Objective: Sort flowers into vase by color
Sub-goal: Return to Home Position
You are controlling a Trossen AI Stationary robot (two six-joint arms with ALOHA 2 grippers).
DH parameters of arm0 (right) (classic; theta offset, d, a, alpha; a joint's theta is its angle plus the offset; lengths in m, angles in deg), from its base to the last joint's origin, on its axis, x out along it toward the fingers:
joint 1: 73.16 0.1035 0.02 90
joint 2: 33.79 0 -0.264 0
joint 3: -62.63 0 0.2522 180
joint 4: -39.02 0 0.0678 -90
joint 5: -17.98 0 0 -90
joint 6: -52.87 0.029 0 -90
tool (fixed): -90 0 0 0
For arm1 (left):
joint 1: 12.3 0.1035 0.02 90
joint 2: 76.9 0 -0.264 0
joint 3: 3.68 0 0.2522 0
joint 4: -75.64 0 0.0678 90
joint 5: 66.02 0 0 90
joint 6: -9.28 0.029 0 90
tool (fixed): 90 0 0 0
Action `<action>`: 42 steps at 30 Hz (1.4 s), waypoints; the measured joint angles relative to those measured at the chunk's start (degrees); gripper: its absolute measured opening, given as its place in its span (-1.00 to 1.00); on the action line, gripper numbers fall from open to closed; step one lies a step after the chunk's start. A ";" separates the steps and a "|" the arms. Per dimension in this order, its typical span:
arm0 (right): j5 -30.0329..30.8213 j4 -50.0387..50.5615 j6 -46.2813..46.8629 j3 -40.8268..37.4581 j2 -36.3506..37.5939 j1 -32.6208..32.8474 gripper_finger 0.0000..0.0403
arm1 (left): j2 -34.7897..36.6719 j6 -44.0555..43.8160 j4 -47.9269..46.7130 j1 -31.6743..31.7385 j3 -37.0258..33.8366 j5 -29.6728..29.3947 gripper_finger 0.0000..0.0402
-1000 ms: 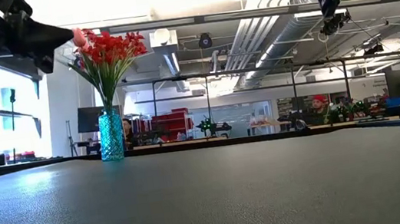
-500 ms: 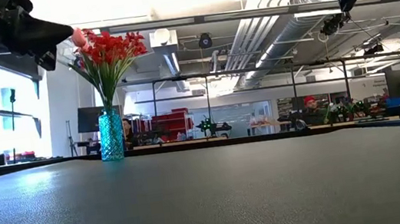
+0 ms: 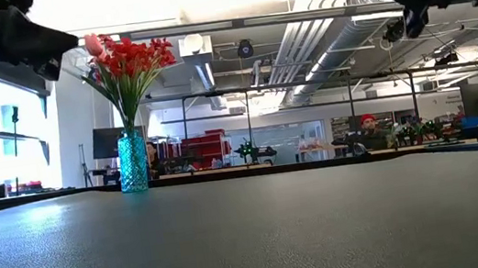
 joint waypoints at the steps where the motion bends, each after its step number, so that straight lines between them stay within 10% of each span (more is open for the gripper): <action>1: -0.07 1.59 0.77 -0.03 0.91 0.00 -1.00 | 1.17 0.22 -0.10 -0.20 0.00 -0.05 -1.00; 20: 0.75 24.60 -1.26 -0.05 21.47 -1.20 -1.00 | 11.33 -2.24 -2.99 -2.09 -3.72 -4.57 -1.00; 42: -1.27 24.80 2.57 -5.10 22.56 -6.18 -1.00 | 11.32 -3.10 -0.71 -3.50 -9.03 -5.75 -1.00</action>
